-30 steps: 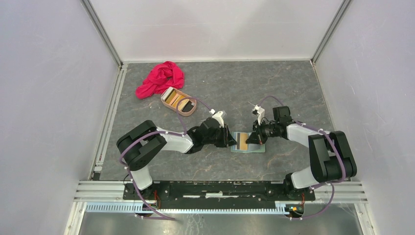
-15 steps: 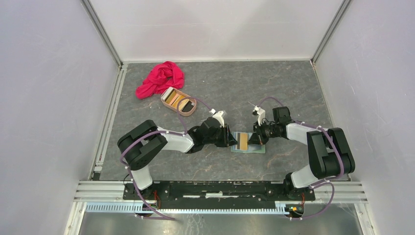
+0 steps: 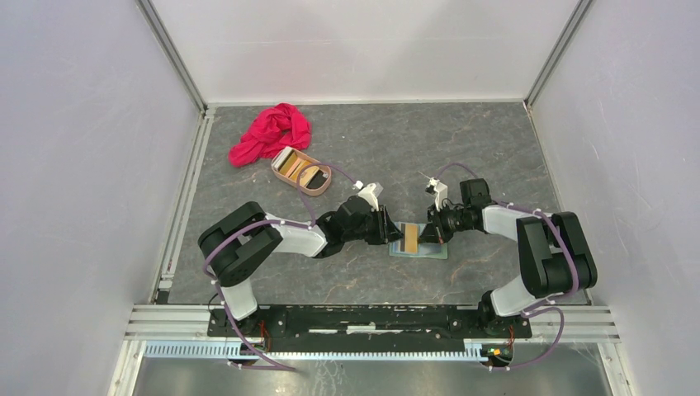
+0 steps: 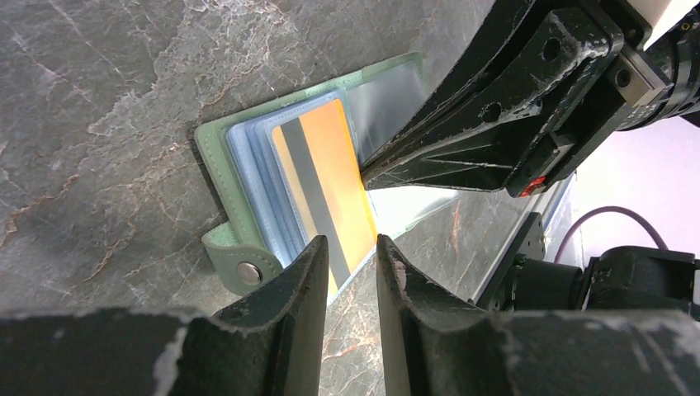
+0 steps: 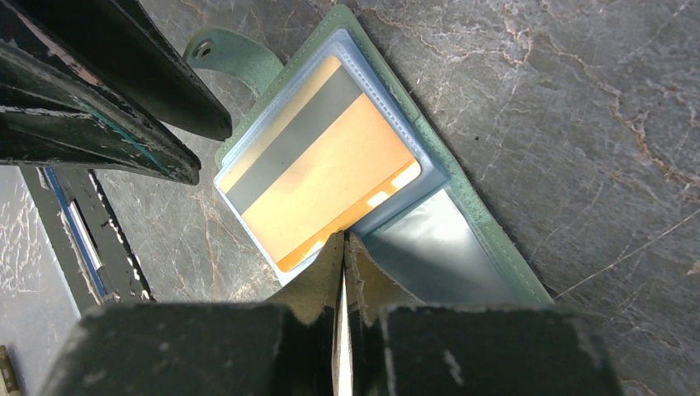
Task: Put the credit cards into the card holder
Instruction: Insert the credit card into the card holder.
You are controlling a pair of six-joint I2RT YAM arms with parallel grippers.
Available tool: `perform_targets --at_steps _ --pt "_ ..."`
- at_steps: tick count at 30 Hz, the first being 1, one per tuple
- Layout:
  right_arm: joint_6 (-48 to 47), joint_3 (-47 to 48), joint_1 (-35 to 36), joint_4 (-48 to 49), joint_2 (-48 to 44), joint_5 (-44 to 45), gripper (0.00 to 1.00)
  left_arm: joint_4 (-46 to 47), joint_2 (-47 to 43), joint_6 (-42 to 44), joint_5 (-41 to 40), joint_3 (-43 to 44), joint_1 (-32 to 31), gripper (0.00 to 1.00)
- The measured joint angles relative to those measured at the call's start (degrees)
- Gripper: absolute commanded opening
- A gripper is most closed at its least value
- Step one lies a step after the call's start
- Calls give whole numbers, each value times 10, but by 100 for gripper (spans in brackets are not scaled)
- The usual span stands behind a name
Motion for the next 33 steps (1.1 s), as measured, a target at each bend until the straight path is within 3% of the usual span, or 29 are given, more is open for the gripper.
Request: perform_targets --at_steps 33 --pt "2 9 -3 -10 12 -5 7 -8 19 -14 0 0 3 34"
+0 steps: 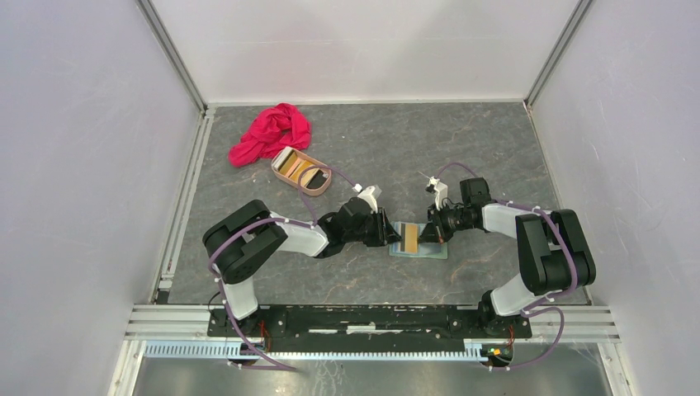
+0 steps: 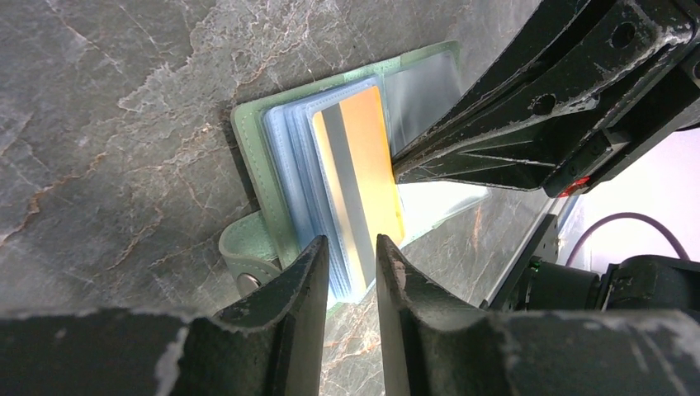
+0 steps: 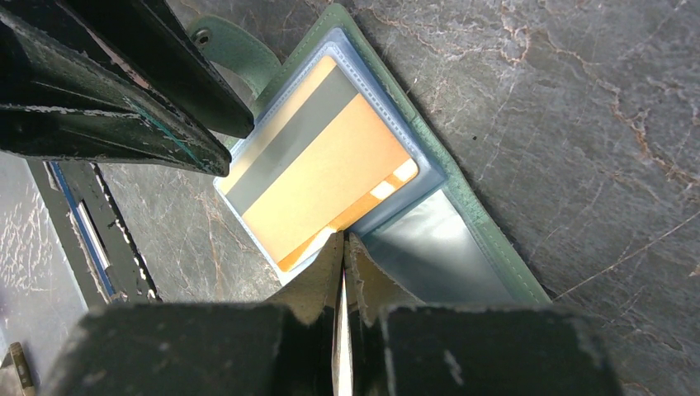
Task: Put the credit cards into the card holder
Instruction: Insert the credit card into the card holder.
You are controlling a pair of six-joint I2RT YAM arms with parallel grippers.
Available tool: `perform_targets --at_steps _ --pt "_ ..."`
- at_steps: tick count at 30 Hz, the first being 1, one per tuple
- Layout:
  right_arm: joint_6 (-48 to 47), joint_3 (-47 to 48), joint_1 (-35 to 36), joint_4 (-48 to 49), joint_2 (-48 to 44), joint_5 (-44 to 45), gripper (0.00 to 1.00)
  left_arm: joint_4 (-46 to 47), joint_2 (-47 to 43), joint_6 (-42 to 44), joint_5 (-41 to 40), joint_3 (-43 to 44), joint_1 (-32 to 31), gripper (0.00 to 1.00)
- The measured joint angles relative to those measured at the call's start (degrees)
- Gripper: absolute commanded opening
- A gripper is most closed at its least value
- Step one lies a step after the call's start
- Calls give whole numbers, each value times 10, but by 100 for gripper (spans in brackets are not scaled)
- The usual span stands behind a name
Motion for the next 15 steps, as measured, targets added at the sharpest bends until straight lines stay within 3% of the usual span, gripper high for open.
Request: perform_targets --at_steps 15 --pt "0 0 0 -1 0 0 7 12 0 -24 15 0 0 33"
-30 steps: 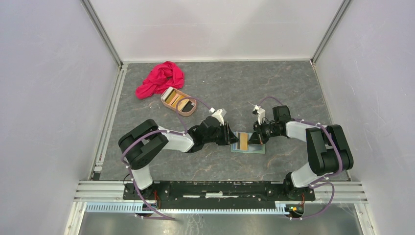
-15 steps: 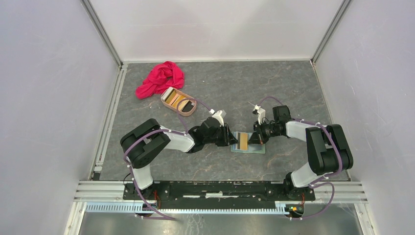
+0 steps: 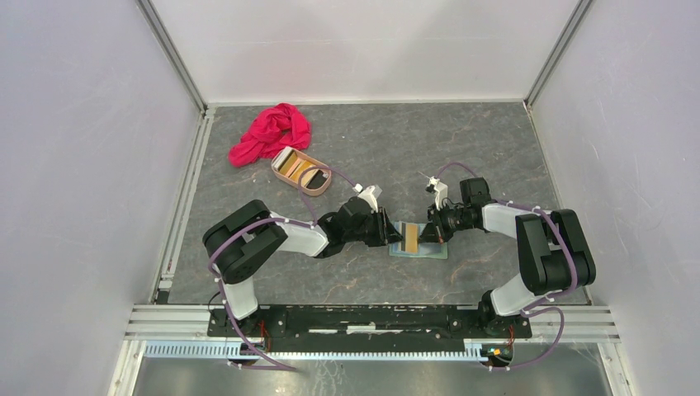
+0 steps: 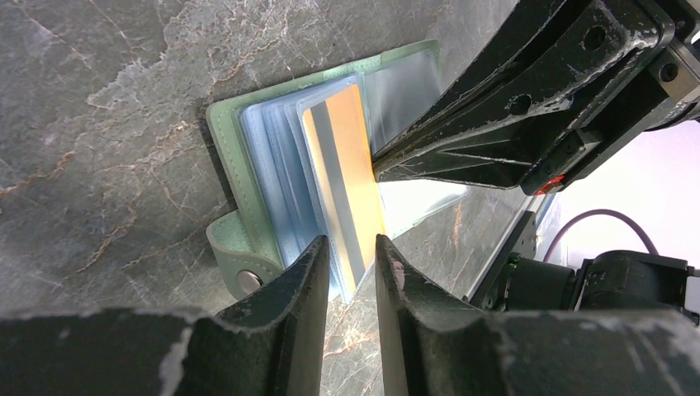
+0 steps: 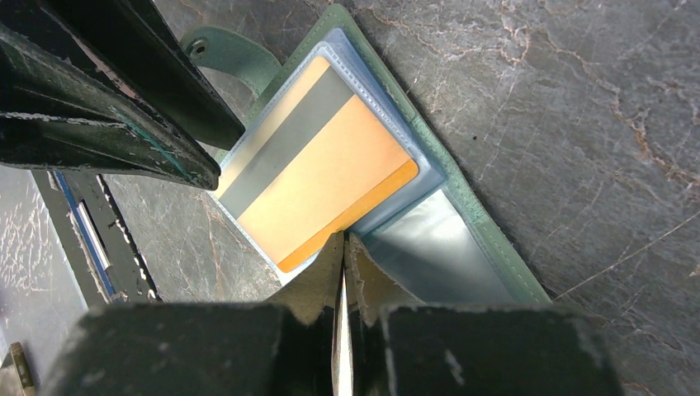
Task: Put the credit cards into the card holder
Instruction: Insert the credit card into the card holder.
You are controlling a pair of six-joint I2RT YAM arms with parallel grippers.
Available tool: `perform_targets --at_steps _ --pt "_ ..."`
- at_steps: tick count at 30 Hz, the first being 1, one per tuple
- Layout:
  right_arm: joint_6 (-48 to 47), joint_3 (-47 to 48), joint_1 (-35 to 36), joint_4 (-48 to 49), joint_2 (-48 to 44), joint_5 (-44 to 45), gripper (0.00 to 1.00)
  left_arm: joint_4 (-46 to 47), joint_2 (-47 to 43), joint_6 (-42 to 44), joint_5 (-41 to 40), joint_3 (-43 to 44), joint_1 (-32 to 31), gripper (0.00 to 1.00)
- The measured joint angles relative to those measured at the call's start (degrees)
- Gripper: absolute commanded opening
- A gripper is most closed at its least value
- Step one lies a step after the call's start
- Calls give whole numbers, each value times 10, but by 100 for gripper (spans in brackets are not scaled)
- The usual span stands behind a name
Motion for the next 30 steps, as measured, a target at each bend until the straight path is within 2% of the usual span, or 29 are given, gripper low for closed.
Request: perform_targets --at_steps 20,30 --pt "-15 0 0 -3 -28 29 13 49 -1 -15 43 1 0 30" --pt "-22 0 0 -3 -34 41 14 55 -1 -17 57 31 -4 31"
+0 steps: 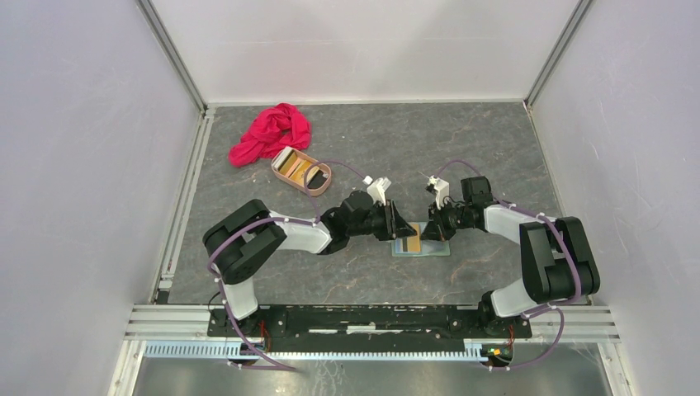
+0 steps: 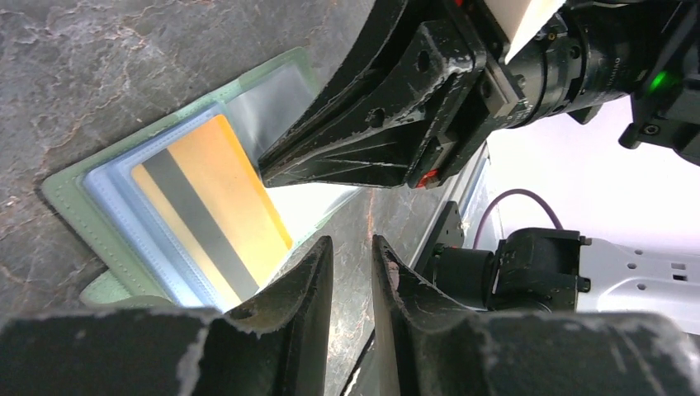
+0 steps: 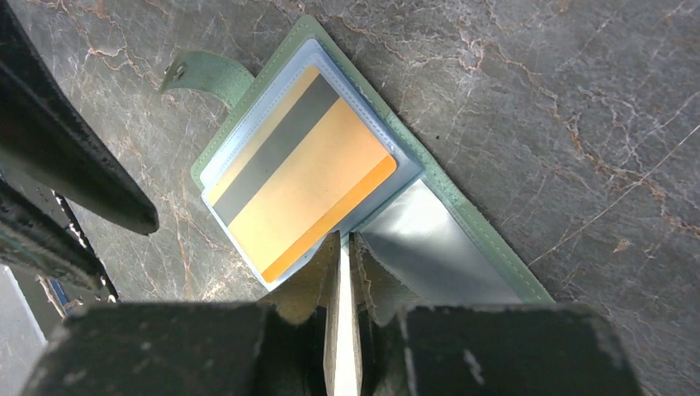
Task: Put the credit cards into the card holder
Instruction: Insert the credit card into the card holder, then turn over the card slot in the card holder.
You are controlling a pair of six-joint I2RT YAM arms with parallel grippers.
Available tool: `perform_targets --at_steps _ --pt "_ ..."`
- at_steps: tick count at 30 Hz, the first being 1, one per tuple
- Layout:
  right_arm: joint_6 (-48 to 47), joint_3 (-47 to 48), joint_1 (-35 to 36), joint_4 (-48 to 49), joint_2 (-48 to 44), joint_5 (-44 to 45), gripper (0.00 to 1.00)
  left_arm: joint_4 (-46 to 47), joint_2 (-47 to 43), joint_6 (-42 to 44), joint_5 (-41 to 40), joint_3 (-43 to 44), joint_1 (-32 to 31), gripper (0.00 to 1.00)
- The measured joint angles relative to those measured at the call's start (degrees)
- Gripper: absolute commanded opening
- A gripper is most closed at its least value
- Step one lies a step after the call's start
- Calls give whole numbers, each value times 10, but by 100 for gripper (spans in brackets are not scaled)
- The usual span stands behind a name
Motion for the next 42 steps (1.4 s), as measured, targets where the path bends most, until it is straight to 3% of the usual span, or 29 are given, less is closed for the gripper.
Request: perform_targets --at_steps 7,21,29,42 --pt "0 0 -4 0 0 -1 16 -1 10 0 2 12 -2 33" --pt "0 -3 -10 3 -3 -17 11 -102 2 18 -58 10 -3 35" --pt "-1 -12 -12 12 -22 -46 10 -105 2 19 -68 5 -3 35" --pt "-2 -8 -12 11 24 -56 10 -107 2 36 -78 2 -3 38"
